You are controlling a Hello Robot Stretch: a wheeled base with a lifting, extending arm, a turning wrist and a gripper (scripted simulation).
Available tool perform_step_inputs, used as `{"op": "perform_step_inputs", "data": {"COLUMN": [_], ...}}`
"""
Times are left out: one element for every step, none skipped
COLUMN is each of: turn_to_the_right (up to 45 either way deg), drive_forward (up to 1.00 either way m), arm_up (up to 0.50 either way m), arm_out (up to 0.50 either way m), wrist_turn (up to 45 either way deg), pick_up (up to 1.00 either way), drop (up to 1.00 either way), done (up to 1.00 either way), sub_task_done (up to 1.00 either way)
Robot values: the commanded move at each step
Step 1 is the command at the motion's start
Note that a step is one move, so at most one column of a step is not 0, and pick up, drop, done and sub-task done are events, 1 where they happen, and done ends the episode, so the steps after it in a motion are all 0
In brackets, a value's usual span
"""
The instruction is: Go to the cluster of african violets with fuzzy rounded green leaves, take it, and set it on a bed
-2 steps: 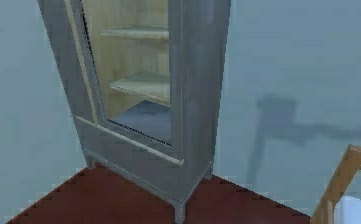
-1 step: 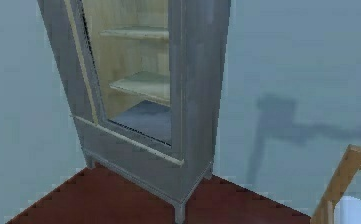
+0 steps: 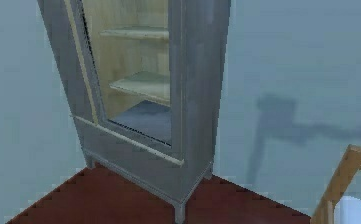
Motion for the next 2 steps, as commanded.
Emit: {"op": "perform_step_inputs", "data": {"turn_to_the_right": [0.0,0.0], "drive_forward": [0.00,0.00], "arm_up": [-0.40,-0.32], "arm_out": [0.00,0.00], "wrist_turn": [0.0,0.0], "pick_up": [0.00,0.00], "drop": [0.00,0.00], "done": [0.00,0.00], "sub_task_done": [0.00,0.00]}}
